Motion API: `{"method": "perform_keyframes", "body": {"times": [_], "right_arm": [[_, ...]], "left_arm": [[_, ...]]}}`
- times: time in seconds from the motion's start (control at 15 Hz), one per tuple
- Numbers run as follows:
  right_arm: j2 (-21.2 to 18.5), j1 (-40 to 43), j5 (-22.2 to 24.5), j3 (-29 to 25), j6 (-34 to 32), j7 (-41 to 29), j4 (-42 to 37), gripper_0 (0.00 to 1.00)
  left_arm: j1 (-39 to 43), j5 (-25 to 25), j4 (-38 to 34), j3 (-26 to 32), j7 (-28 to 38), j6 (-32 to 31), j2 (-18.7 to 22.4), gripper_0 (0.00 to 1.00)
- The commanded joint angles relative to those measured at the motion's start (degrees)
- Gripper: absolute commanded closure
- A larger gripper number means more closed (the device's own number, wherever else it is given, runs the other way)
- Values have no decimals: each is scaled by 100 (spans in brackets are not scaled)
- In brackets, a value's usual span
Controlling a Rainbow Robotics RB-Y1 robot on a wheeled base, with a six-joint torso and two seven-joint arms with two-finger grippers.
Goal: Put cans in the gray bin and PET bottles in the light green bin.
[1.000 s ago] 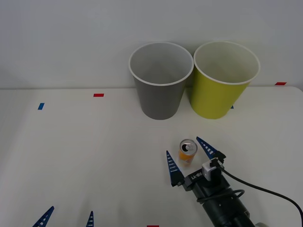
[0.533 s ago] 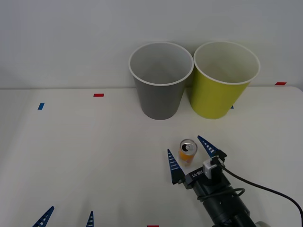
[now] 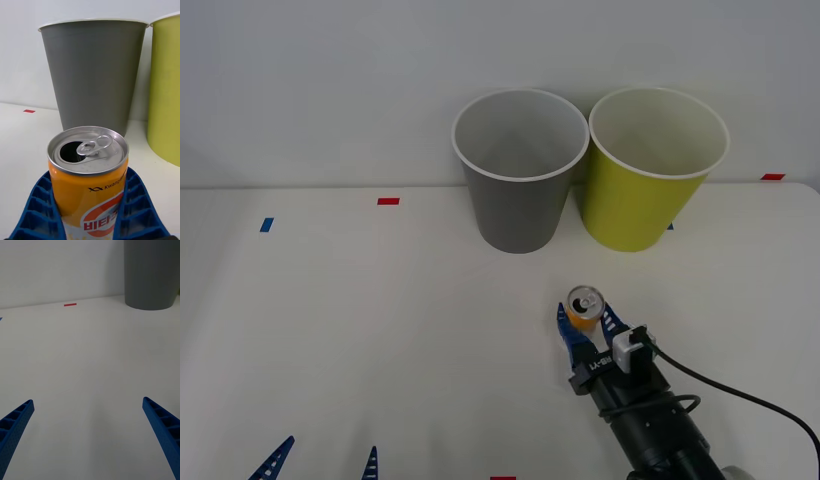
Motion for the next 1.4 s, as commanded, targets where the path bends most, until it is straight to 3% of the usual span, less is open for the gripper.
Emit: {"method": "perform_keyframes", "body": {"times": [0.07, 0.2, 0.33, 0.8, 1.2, 1.4], "right_arm": [[-4, -6, -20, -30, 2, -32, -1, 96], [-4, -6, -29, -73, 19, -67, -1, 98], [-13, 29, -38, -109, 441, -85, -274, 99], [-145, 389, -126, -443, 3025, -182, -2418, 100], [-303, 108, -231, -654, 5143, -410, -3684, 100], [-462, -252, -266, -689, 6567, -577, -4475, 100]], "left_arm": [[0, 0, 0, 0, 0, 0, 0, 0], [0, 0, 0, 0, 0, 0, 0, 0], [0, 0, 0, 0, 0, 0, 0, 0], [0, 0, 0, 0, 0, 0, 0, 0], [0, 0, 0, 0, 0, 0, 0, 0], [0, 0, 0, 0, 0, 0, 0, 0]]}}
